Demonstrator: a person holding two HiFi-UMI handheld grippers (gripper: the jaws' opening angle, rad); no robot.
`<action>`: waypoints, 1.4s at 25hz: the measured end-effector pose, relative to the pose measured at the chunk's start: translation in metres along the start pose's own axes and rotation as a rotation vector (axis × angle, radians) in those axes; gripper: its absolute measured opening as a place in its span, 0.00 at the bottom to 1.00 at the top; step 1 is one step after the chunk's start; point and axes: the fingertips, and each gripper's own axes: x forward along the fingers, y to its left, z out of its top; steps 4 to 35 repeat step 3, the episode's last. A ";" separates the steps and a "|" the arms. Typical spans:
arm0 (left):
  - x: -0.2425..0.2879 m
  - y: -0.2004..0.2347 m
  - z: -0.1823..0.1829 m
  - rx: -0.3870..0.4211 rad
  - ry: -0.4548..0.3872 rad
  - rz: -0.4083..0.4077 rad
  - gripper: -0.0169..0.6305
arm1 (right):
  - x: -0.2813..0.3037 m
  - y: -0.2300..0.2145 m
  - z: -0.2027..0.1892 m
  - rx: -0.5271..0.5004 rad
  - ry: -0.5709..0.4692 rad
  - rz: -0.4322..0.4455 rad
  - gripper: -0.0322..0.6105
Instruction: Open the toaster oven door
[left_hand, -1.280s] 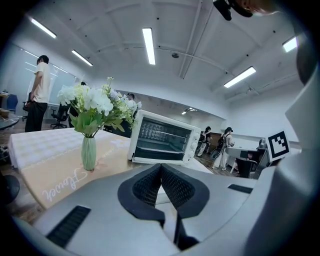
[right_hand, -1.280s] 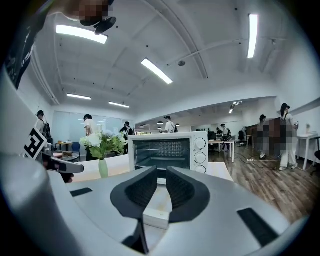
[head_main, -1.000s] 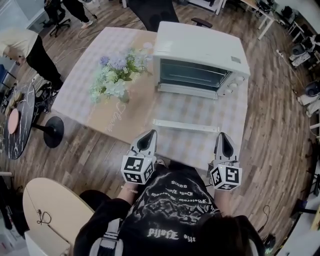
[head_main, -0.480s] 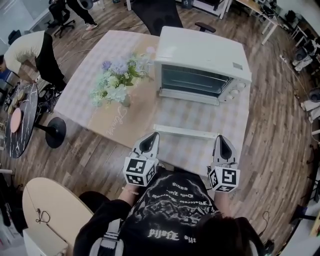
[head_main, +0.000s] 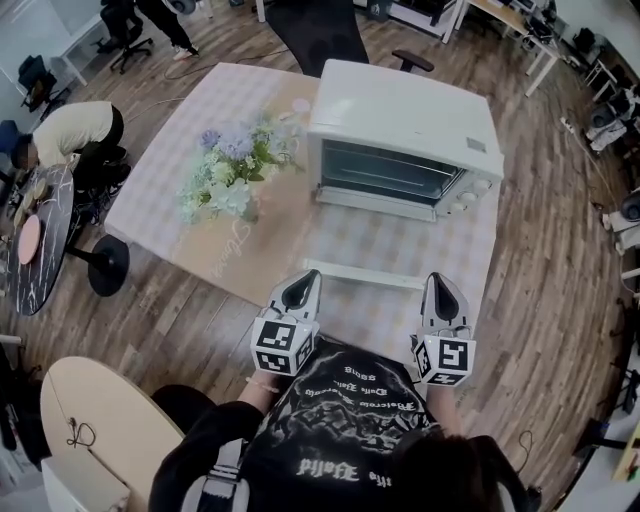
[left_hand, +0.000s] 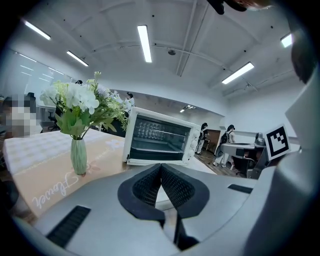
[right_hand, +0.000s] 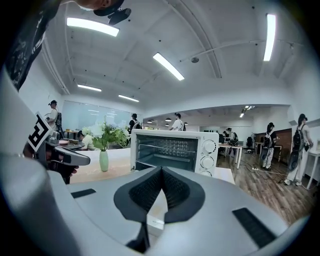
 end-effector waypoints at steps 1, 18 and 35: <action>0.001 0.000 -0.002 -0.003 0.006 0.000 0.05 | 0.001 0.001 -0.001 -0.006 0.005 0.005 0.06; 0.003 0.000 -0.008 -0.014 0.021 0.002 0.05 | 0.001 0.004 -0.004 -0.017 0.019 0.014 0.06; 0.003 0.000 -0.008 -0.014 0.021 0.002 0.05 | 0.001 0.004 -0.004 -0.017 0.019 0.014 0.06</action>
